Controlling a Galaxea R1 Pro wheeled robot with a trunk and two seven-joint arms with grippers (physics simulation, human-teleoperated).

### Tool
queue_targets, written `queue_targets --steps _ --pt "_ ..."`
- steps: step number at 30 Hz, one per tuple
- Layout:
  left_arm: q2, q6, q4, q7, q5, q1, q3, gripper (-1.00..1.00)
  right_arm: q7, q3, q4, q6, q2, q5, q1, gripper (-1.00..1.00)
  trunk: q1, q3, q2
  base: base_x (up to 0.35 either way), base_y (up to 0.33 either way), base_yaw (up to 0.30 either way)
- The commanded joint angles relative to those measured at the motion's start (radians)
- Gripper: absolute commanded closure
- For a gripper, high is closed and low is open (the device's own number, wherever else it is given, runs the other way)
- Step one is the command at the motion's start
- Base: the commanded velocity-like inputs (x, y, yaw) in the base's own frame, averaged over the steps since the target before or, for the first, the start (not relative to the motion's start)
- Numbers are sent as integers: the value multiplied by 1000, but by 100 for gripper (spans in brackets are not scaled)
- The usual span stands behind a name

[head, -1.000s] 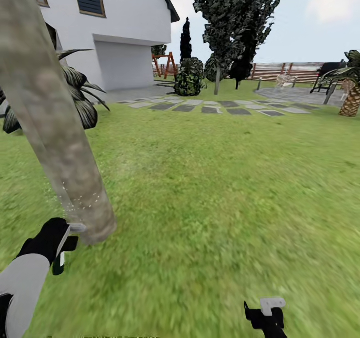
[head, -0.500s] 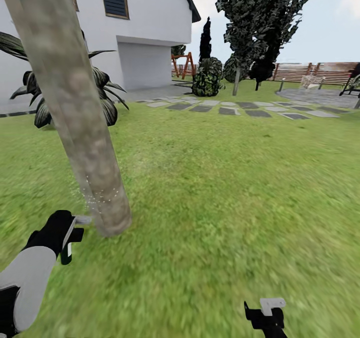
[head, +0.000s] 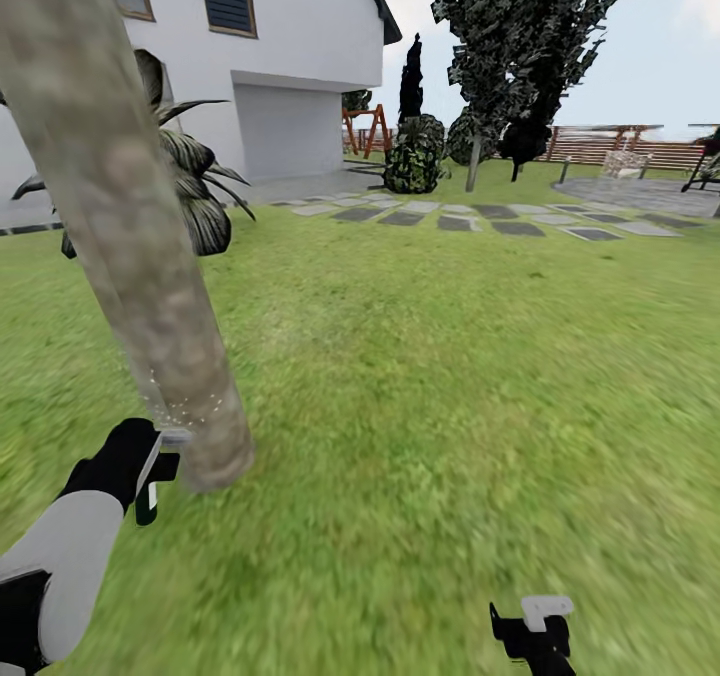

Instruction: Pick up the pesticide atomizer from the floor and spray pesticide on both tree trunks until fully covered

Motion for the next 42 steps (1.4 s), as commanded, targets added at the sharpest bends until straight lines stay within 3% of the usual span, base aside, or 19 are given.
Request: queue_targets --steps 1,17,27,34,38,40,42 --pt "-1 4 -1 -5 -7 0 4 100 -4 -7 1 -3 1 11 -1 -100 0 -1 0 272 -143 0" --pt "0 4 -1 -5 -6 -1 5 100 -4 -7 1 -3 3 11 -1 -100 0 -1 0 90 -251 7" --pt "-2 4 0 -5 -4 5 7 100 -4 -6 1 -3 5 11 -1 -100 0 -1 0 212 -211 252" --pt "-61 4 2 -4 -8 14 5 100 -2 -6 1 -3 5 11 -1 -100 0 -1 0 145 -253 277" --pt "-27 4 2 -5 -12 16 9 100 -2 -6 1 -4 5 11 -1 -100 0 -1 0 143 -253 276" --pt "27 4 4 -9 -11 17 10 100 -2 -5 1 -4 6 11 -1 -100 0 -1 0 143 -254 276" --pt "36 3 7 -10 -9 17 7 100 -2 -5 1 -3 6 11 -1 -100 0 -1 0 144 -254 276"
